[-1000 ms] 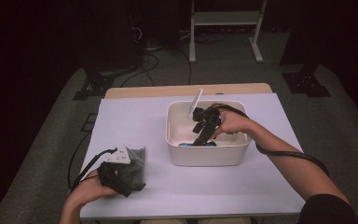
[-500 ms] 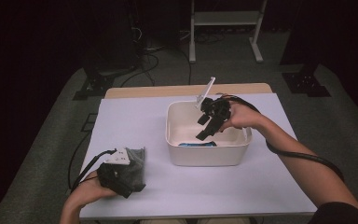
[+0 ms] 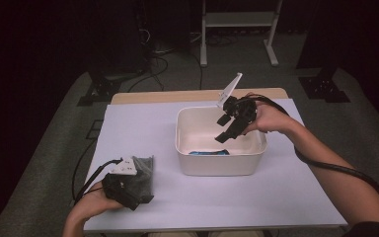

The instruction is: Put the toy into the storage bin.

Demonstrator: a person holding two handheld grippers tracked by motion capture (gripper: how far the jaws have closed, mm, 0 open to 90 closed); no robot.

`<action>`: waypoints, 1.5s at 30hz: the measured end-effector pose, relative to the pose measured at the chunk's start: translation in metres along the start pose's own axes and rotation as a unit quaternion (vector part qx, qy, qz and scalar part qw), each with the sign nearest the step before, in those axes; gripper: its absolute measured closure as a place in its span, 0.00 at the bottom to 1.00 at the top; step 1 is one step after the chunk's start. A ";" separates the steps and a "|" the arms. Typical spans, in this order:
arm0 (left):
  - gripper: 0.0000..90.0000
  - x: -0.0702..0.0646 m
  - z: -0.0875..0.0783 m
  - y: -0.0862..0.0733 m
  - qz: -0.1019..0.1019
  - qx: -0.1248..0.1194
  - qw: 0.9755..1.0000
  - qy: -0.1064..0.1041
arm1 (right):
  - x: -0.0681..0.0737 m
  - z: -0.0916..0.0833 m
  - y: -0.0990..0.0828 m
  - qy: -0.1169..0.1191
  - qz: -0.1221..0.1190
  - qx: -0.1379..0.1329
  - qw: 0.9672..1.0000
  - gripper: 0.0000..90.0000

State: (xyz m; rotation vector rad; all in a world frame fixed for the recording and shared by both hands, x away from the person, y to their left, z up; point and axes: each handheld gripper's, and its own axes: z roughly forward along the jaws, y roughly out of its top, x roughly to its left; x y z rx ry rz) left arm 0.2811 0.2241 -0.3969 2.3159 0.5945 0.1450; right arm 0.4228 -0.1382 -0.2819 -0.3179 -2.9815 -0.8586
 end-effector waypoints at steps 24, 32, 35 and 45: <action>0.05 0.001 0.003 -0.001 -0.004 -0.004 1.000 -0.004 | 0.013 -0.047 -0.030 -0.036 0.027 -0.034 0.998 0.31; 0.05 0.001 0.003 -0.001 -0.005 -0.004 1.000 -0.004 | 0.017 -0.058 -0.045 -0.045 0.040 -0.045 0.997 0.32; 0.05 0.002 0.002 -0.002 -0.006 -0.005 1.000 -0.004 | 0.019 -0.061 -0.052 -0.049 0.046 -0.049 0.997 0.32; 0.05 0.003 0.004 -0.003 -0.008 0.004 1.000 -0.004 | 0.029 -0.078 -0.081 -0.060 0.062 -0.068 0.994 0.33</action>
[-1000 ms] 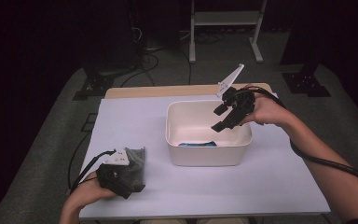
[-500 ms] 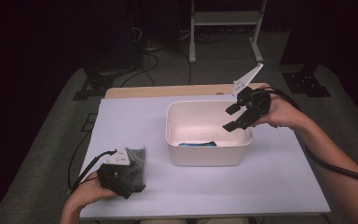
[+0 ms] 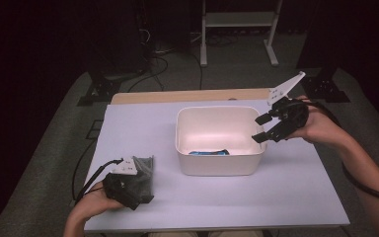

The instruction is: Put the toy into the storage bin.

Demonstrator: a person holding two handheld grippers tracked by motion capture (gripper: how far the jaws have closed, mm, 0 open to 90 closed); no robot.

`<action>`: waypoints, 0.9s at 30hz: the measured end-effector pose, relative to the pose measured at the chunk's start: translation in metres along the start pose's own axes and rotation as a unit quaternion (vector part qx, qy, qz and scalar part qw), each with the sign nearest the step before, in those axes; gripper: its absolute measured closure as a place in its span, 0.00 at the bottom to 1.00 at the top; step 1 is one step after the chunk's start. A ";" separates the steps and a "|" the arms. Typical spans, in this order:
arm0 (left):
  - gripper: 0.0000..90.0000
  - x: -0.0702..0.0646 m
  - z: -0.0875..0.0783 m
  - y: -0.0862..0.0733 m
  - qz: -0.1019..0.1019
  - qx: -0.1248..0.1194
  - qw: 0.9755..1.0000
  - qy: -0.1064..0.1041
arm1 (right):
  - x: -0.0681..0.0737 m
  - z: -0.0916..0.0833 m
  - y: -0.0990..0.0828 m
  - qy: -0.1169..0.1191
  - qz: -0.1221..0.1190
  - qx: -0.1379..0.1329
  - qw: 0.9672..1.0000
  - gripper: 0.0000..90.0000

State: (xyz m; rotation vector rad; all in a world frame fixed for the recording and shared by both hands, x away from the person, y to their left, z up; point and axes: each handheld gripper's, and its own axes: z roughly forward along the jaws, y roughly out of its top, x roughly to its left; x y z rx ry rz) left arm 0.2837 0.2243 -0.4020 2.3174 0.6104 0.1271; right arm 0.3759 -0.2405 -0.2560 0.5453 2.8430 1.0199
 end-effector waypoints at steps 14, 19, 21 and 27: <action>0.05 0.002 0.001 -0.002 -0.003 0.002 1.000 0.001 | 0.004 -0.012 -0.035 -0.007 0.028 -0.013 1.000 0.33; 0.05 0.001 0.001 -0.002 -0.004 0.001 1.000 0.001 | 0.004 -0.014 -0.050 -0.009 0.043 -0.017 0.999 0.33; 0.05 0.001 0.001 -0.002 -0.007 -0.001 1.000 0.002 | 0.004 -0.014 -0.059 -0.009 0.048 -0.020 0.999 0.33; 0.05 0.001 0.000 -0.001 -0.005 -0.001 1.000 0.005 | 0.004 -0.010 -0.071 -0.006 0.059 -0.025 0.998 0.33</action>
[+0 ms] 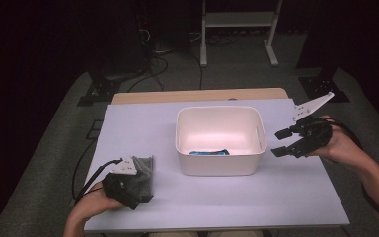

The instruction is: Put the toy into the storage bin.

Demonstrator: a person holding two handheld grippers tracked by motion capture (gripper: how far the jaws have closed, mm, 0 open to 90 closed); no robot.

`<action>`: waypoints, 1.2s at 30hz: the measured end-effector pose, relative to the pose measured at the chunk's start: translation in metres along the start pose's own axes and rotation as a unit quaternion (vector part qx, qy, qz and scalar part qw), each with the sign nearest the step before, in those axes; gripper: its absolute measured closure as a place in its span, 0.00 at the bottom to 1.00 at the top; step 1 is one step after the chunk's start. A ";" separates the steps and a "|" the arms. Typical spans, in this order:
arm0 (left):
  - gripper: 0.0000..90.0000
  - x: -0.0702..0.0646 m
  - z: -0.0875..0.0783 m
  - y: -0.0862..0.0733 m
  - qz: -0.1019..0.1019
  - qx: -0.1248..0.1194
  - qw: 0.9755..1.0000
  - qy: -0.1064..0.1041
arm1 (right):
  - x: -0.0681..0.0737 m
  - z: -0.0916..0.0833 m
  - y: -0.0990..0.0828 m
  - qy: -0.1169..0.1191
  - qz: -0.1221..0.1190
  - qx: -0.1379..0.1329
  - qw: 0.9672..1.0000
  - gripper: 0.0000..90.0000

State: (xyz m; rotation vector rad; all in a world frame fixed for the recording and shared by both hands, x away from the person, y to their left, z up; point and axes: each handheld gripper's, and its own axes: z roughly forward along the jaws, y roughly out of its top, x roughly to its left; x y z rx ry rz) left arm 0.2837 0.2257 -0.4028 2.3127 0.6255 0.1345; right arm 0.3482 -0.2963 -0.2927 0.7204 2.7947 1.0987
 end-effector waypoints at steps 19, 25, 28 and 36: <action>0.05 0.000 0.000 0.000 0.000 0.000 1.000 0.001 | -0.005 0.017 -0.051 0.010 0.044 -0.014 0.999 0.33; 0.05 0.000 0.000 0.000 -0.001 -0.001 1.000 0.001 | -0.006 0.024 -0.062 0.015 0.051 -0.014 0.999 0.32; 0.05 0.000 0.000 0.000 -0.001 -0.001 1.000 0.000 | -0.006 0.029 -0.068 0.019 0.057 -0.013 0.998 0.32; 0.05 0.000 -0.001 0.001 0.002 -0.001 1.000 0.001 | -0.007 0.040 -0.083 0.028 0.070 -0.014 0.997 0.32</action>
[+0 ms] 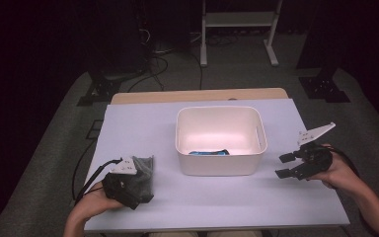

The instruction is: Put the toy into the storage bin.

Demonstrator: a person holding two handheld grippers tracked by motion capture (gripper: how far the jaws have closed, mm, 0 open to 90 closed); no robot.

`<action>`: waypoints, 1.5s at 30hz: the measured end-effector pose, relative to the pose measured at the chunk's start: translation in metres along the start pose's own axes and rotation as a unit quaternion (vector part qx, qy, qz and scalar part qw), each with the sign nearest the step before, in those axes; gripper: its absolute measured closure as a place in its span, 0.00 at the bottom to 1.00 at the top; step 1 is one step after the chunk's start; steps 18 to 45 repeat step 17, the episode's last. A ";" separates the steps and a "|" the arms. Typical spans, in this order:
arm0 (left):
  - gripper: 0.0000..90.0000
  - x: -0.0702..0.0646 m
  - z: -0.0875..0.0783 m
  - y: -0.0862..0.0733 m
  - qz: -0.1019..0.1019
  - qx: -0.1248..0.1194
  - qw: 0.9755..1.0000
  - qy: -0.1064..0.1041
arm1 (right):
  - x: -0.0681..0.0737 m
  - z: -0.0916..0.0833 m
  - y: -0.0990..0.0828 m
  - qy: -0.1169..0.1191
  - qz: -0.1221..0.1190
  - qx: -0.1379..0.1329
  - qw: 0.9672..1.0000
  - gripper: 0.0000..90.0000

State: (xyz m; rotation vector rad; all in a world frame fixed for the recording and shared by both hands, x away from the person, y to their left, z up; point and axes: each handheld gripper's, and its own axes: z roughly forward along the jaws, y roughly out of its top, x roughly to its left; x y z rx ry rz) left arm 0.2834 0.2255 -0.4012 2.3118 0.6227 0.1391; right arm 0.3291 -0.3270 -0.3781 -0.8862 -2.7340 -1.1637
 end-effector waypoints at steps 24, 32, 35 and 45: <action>0.05 -0.004 0.000 0.005 0.009 -0.005 1.000 0.008 | 0.001 0.013 -0.033 0.010 0.029 -0.008 0.999 0.31; 0.05 -0.004 0.000 0.005 0.009 -0.005 1.000 0.008 | 0.001 0.013 -0.033 0.010 0.029 -0.008 0.999 0.31; 0.05 -0.004 0.000 0.005 0.009 -0.005 1.000 0.008 | 0.001 0.013 -0.033 0.010 0.029 -0.008 0.999 0.31; 0.05 -0.004 0.000 0.005 0.009 -0.005 1.000 0.008 | 0.001 0.013 -0.033 0.010 0.029 -0.008 0.999 0.31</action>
